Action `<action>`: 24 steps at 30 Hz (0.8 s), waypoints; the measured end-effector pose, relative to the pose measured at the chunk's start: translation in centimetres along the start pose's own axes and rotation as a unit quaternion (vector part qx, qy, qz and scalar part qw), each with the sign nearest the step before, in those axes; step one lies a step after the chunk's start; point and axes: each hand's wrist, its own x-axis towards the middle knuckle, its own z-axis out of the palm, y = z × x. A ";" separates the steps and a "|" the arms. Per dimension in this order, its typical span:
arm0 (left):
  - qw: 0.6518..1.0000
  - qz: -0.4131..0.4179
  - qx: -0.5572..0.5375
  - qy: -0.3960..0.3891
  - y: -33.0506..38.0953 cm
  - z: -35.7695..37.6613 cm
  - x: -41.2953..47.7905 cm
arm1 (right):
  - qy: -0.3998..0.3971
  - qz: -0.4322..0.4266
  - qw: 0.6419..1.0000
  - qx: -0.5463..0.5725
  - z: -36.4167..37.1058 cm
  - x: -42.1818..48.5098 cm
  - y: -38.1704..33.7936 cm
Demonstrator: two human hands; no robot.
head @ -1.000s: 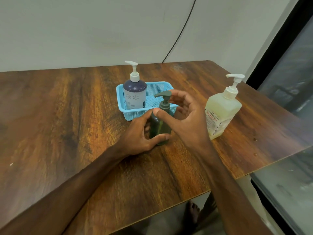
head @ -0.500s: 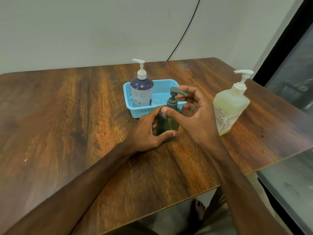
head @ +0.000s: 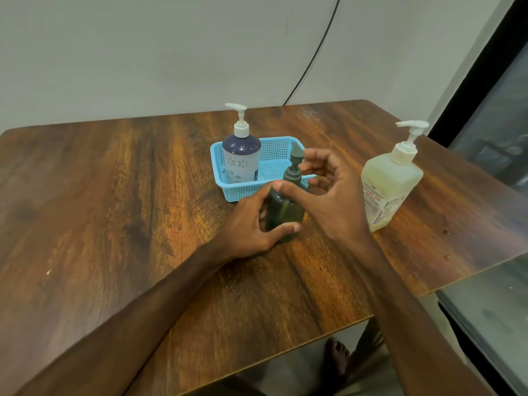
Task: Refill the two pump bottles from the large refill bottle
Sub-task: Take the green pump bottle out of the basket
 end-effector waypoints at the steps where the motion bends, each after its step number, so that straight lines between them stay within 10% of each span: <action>1: 1.000 -0.003 0.000 0.001 0.1 0.0 0.0 | 0.010 -0.002 1.000 0.002 0.2 0.0 0.0; 8: 1.000 0.004 -0.010 0.005 -0.3 0.1 0.0 | -0.119 0.042 0.987 0.099 -0.8 -0.6 1.1; 16: 1.000 -0.015 -0.006 -0.008 -0.1 -0.1 0.0 | 0.022 -0.008 1.000 -0.007 0.4 -0.1 -0.1; 24: 1.000 0.012 -0.014 0.003 -0.3 0.0 0.1 | -0.068 0.003 0.998 -0.008 -0.1 -0.5 0.6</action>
